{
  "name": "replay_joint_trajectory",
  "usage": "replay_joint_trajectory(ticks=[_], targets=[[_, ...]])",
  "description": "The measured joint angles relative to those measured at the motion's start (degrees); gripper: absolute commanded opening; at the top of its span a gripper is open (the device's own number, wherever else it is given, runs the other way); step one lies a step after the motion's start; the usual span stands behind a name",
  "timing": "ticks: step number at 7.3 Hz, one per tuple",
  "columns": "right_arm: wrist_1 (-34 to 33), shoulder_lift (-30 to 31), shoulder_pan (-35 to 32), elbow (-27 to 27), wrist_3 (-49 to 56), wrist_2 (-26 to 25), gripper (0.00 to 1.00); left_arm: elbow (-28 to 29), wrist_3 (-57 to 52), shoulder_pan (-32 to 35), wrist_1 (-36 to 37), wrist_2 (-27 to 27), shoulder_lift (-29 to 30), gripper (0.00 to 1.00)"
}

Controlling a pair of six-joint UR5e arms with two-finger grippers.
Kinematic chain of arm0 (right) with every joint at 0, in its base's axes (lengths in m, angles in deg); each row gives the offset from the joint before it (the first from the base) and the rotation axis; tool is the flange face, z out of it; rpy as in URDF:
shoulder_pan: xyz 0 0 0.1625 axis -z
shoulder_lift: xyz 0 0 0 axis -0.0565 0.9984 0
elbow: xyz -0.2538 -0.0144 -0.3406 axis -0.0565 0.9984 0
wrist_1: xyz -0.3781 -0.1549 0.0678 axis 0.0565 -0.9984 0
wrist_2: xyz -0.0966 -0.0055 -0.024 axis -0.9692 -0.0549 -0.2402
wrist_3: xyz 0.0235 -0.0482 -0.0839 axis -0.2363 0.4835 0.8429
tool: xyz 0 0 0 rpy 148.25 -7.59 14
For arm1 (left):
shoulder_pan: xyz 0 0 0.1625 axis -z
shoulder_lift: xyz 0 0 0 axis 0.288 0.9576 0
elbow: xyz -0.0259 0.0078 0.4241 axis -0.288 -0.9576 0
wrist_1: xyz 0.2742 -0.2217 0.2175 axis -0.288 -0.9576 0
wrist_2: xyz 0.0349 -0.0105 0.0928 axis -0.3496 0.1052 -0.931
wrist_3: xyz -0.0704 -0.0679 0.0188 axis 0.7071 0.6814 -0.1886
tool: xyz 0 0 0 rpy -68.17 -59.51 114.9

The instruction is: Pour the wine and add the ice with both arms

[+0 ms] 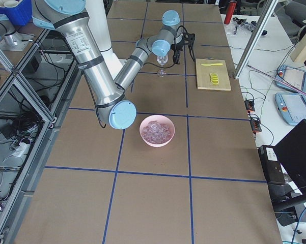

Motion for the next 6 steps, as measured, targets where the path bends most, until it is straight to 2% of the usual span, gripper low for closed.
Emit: replay_joint_trajectory(ticks=[2, 4, 6], targets=[[-7.29, 2.91, -5.2, 2.69, 18.49, 0.19, 1.0, 4.84, -0.09, 1.38, -1.9, 0.97, -0.57, 1.0], [-11.19, 5.73, -10.6, 5.52, 32.22, 1.15, 1.0, 7.3, 0.03, 1.58, -2.2, 1.02, -1.63, 1.0], [-12.76, 10.04, -17.64, 8.86, 46.85, 5.96, 1.0, 8.84, -0.1, 1.81, -2.32, 0.96, -3.04, 1.0]])
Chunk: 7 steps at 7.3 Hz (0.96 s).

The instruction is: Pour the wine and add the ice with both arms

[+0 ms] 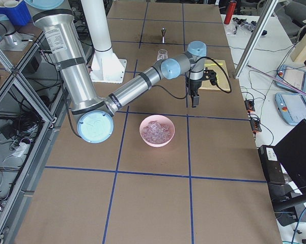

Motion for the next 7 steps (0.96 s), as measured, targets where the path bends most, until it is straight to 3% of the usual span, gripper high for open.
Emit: replay_joint_trajectory(ticks=[4, 7], targets=[[0.23, 7.18, -16.49, 13.21, 29.6, 9.85, 1.0, 0.14, -0.16, 0.97, -1.03, 0.44, -3.85, 1.0], [1.86, 10.52, -19.6, 15.31, 32.91, 12.57, 1.0, 0.58, -0.18, 4.73, -4.1, 0.51, -9.13, 1.0]])
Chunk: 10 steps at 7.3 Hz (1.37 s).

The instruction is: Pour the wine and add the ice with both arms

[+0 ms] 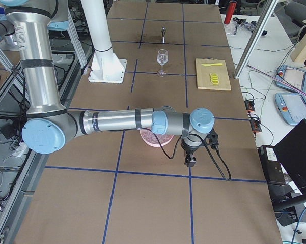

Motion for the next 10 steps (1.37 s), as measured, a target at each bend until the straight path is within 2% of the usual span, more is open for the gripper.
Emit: replay_joint_trajectory(ticks=[3, 7, 10], targets=[[2.63, 1.71, -1.83, -0.1, -5.41, 0.25, 1.0, 1.51, 0.31, 3.15, 0.25, -0.25, -3.55, 1.0], [2.88, 3.65, -2.95, -1.26, -6.56, 0.55, 1.0, 1.53, 3.25, 3.13, 7.76, -0.67, -1.91, 1.0], [2.88, 3.73, -3.0, -1.44, -6.63, 0.63, 1.0, 2.2, -2.6, 2.93, 10.12, -0.71, -1.27, 1.0]])
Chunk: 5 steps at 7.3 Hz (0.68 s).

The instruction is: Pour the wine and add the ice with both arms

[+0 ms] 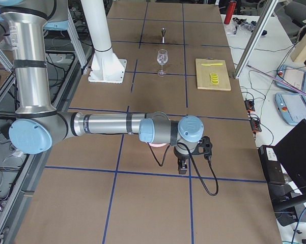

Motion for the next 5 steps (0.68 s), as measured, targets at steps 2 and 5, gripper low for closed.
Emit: replay_joint_trajectory(ticks=[2, 5], targets=[[0.02, 0.19, 0.0, -0.03, 0.01, -0.11, 1.0, 0.03, -1.89, -0.06, 0.23, -0.05, 0.16, 1.0], [0.08, 1.63, -0.59, -0.63, 0.1, -0.63, 1.0, -0.33, -3.11, -0.04, 0.2, -0.06, -0.57, 1.0]])
